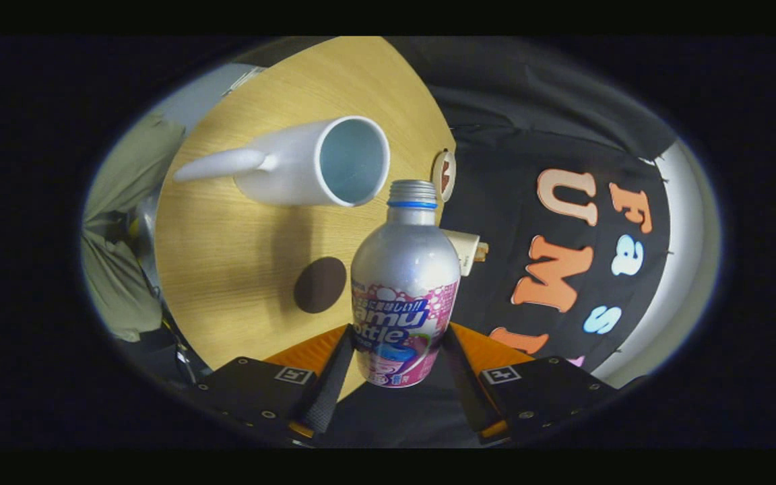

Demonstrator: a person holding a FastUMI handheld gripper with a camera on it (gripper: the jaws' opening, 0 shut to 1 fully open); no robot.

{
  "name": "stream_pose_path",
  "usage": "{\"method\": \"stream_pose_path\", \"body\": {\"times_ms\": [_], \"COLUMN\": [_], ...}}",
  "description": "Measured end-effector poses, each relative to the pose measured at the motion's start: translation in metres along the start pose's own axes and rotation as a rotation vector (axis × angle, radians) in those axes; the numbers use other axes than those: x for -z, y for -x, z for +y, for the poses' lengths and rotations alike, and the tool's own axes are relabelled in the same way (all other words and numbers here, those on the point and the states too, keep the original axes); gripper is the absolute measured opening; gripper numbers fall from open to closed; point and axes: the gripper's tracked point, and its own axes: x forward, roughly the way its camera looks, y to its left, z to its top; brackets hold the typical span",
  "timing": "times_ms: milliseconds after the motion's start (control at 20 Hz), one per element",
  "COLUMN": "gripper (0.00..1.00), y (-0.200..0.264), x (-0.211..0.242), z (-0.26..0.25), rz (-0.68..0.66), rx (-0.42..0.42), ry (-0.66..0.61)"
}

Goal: Take the bottle from table, then pour the juice into the cup, finally place the bottle on the coaster

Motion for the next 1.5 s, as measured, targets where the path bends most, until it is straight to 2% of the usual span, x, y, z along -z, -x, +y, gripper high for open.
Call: {"method": "stream_pose_path", "body": {"times_ms": [400, 1050, 1350, 1500], "gripper": [0.76, 0.76, 0.76, 0.76], "y": [0.000, -0.032, -0.065, -0.081], "x": [0.001, -0.003, -0.008, -0.001], "z": [0.020, -0.007, 0.007, 0.009], "rz": [-0.081, -0.222, -0.242, -0.241], "rx": [-0.088, -0.162, -0.172, -0.146], "ry": [-0.391, -1.081, -1.287, -1.355]}}
